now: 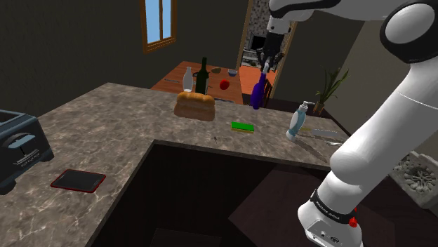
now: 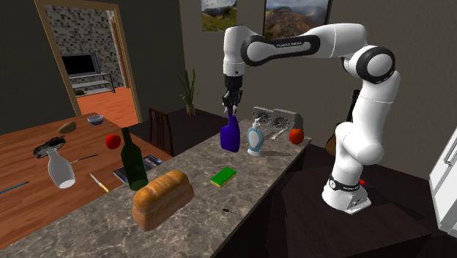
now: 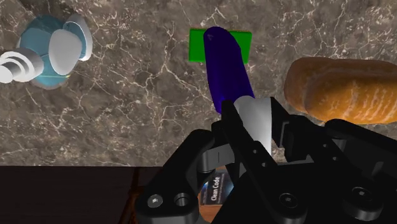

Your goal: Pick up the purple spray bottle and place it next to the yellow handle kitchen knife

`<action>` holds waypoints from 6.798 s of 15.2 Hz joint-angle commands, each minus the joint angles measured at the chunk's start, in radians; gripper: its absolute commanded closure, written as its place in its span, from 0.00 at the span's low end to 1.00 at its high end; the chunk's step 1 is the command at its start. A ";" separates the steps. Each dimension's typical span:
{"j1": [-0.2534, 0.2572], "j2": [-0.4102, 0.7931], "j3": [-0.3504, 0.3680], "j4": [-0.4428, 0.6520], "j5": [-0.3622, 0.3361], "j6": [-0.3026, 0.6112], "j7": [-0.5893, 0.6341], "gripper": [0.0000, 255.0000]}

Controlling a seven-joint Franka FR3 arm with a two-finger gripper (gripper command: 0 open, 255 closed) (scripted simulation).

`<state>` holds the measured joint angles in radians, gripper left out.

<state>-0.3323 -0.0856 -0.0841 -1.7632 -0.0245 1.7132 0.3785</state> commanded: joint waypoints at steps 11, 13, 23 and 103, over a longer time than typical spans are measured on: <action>-0.099 -0.210 -0.133 -0.105 -0.047 -0.096 -0.227 1.00; -0.115 -0.231 -0.159 -0.103 -0.057 -0.117 -0.268 1.00; -0.190 -0.276 -0.304 -0.026 -0.109 -0.221 -0.491 1.00; -0.322 -0.181 -0.679 -0.526 -0.167 0.407 -0.892 1.00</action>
<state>-0.6539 -0.2664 -0.7630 -2.2897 -0.1917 2.1201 -0.5133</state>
